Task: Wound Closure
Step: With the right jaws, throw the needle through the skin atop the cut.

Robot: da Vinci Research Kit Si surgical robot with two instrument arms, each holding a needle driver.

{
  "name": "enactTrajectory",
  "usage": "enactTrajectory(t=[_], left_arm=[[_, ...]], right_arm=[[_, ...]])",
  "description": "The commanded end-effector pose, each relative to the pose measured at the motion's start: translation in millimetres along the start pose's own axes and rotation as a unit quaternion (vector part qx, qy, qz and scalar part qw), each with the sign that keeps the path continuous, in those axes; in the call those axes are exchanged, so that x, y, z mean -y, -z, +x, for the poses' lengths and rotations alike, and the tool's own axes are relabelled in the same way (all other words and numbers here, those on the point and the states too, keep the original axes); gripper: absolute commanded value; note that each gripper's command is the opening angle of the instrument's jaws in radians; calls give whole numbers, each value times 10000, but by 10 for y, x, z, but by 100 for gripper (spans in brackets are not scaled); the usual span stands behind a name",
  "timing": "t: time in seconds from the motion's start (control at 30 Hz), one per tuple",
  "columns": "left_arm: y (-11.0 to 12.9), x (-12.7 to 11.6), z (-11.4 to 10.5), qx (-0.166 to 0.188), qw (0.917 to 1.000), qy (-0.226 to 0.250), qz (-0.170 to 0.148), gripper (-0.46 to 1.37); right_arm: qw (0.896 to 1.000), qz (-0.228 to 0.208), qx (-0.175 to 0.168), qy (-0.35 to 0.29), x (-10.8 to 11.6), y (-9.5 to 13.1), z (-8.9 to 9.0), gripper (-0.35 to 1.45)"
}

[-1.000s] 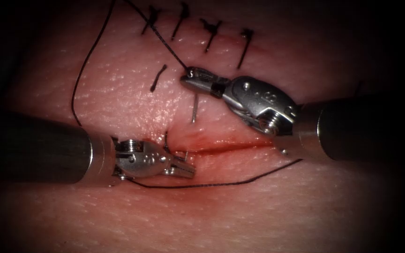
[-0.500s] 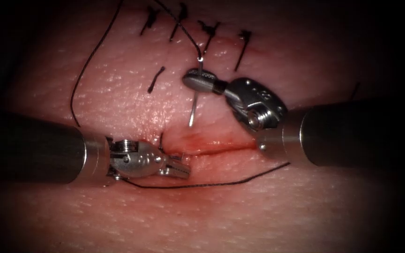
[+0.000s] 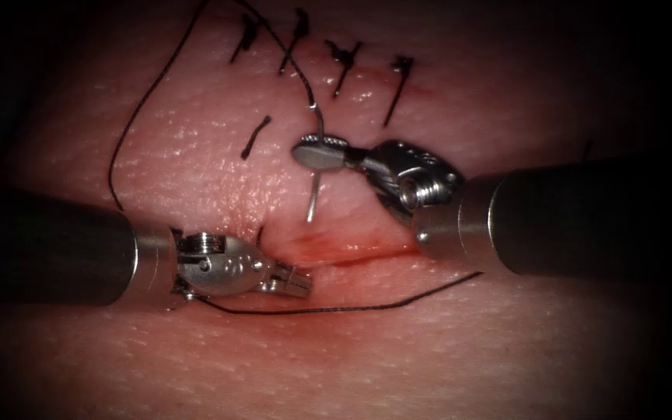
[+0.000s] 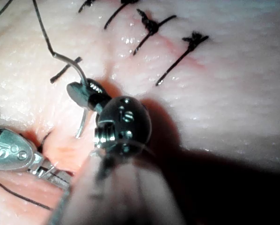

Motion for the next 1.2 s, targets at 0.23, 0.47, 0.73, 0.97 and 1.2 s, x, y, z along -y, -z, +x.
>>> enactTrajectory(t=[0.23, 0.47, 0.73, 0.97, 1.2], left_arm=[[2, 1, 2, -23, 10000, 11, -30, -35], [5, 3, 3, -26, 10000, 13, -27, -35], [5, 2, 3, -26, 10000, 14, -26, -35], [5, 1, 3, -26, 10000, 16, -25, -35], [5, 0, 3, -26, 10000, 16, -25, -35]], right_arm=[[9986, 350, 159, -356, 15, -15, -22, -35], [9972, 287, 147, -667, 21, -19, -43, -35], [9987, -141, -237, -439, 20, -10, -12, -35], [9847, -620, -502, 1550, 9, -8, 22, 104], [9611, -882, -520, 2563, -3, 1, 52, 120]])
